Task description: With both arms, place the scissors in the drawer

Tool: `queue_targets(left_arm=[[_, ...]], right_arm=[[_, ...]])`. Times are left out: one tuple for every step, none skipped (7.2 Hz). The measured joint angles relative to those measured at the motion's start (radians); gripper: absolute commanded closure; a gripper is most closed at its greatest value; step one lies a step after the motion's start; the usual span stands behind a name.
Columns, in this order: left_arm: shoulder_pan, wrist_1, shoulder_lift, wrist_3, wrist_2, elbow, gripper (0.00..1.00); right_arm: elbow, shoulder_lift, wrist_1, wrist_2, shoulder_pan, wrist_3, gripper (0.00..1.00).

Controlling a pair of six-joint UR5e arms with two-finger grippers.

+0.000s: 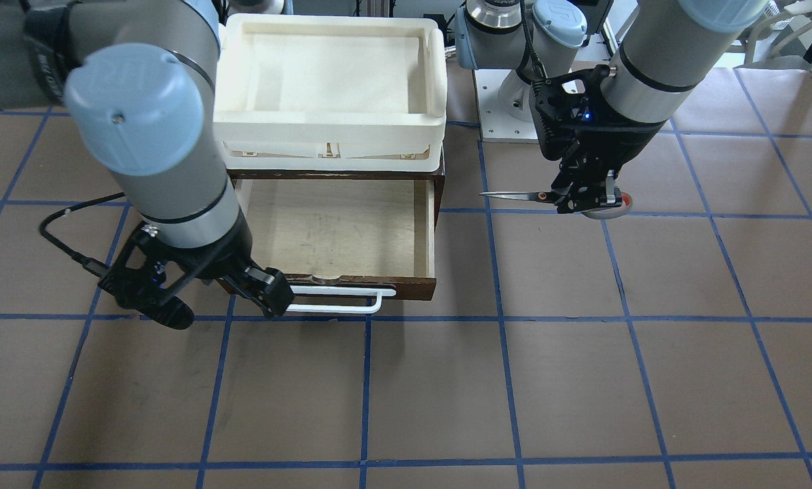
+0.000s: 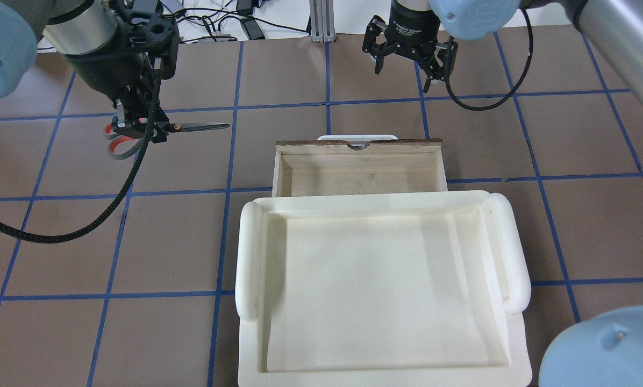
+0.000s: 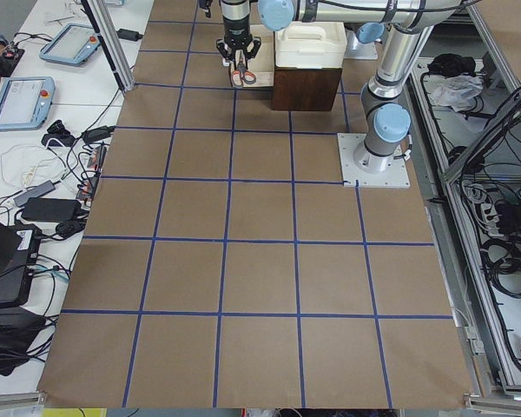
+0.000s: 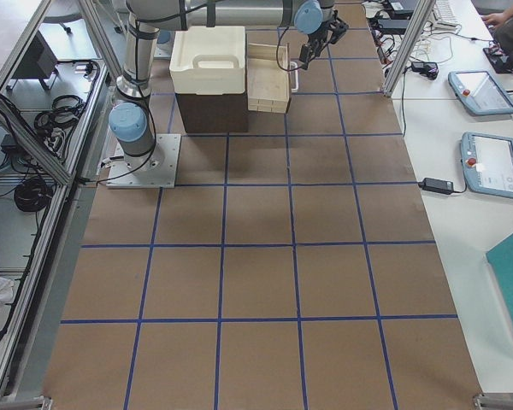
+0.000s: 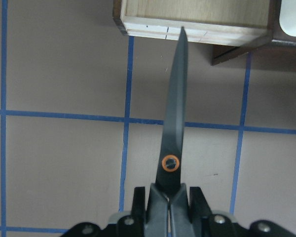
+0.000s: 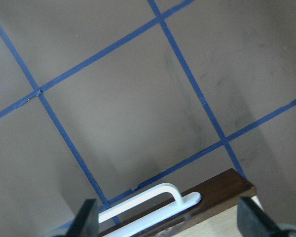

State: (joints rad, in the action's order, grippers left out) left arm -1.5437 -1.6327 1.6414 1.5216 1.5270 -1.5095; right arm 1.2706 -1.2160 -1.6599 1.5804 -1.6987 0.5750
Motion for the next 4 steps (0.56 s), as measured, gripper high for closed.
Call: queue_targets(left_arm=[[-0.028,-0.012,0.019,0.000,-0.024,-0.001,0.96],[-0.073,-0.016,0.039,-0.018,-0.036,0.000,0.95],[-0.125,-0.013,0.061,-0.056,-0.041,0.002,0.95],[-0.177,0.000,0.084,-0.108,-0.043,0.002,0.95]], right_arm=[[0.022,-0.045,-0.001,0.008,0.035,-0.163,0.00],[0.038,-0.084,-0.001,0.012,0.065,-0.304,0.00],[0.046,-0.114,0.001,0.013,0.093,-0.434,0.00],[0.050,-0.131,0.001,0.013,0.114,-0.531,0.00]])
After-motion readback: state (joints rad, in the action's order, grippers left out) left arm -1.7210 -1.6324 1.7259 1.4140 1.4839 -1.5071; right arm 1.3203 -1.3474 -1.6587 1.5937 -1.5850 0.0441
